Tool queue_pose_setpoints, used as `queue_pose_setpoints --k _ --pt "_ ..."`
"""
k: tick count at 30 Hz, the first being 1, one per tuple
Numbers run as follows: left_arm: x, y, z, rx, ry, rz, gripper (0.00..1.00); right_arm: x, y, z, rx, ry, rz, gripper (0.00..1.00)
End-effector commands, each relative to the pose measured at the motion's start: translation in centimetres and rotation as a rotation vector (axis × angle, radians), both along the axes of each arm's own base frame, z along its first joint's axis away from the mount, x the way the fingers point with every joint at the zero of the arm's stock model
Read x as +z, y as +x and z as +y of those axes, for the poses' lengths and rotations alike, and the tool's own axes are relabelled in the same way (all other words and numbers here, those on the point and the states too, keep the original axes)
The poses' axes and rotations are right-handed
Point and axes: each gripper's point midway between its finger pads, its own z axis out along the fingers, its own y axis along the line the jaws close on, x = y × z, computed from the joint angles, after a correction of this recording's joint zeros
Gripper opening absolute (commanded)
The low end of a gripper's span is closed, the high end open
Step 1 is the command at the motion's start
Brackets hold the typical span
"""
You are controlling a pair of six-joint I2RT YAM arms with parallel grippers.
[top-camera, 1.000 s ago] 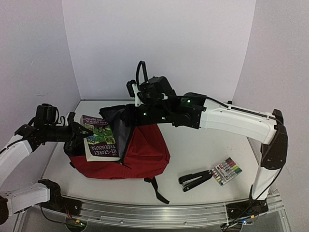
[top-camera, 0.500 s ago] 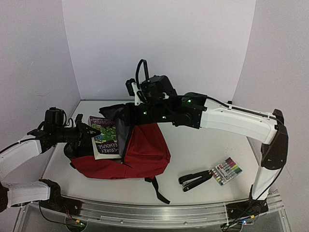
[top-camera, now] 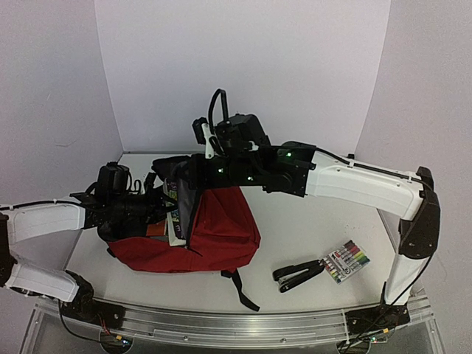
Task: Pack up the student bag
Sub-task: Place the book in the student bag.
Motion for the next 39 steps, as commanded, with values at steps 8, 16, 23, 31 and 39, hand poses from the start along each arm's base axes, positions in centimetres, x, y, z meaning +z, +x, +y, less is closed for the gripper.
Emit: queue_pose_setpoints --k 8,16,23,31,39 --pt "1.8 2.4 1.6 0.112 0.243 -0.13 0.49 2.4 2.9 -2.1 -0.22 0.097 -0.065 0.0" --pt "-0.1 -0.5 3.4 0.1 0.297 -0.054 0.74 1.0 2.8 -2.1 -0.22 0.074 -0.05 0.0" --pt "-0.9 -1.1 2.8 0.089 0.239 -0.027 0.53 0.6 2.7 -2.1 -0.215 0.069 -0.044 0.0" --pt "-1.3 -0.2 0.7 0.048 0.178 -0.016 0.26 0.7 2.7 -2.1 -0.214 0.068 -0.045 0.0" --pt "0.0 0.8 -4.1 -0.003 0.146 -0.085 0.11 0.4 3.2 -3.2 -0.263 0.054 -0.059 0.0"
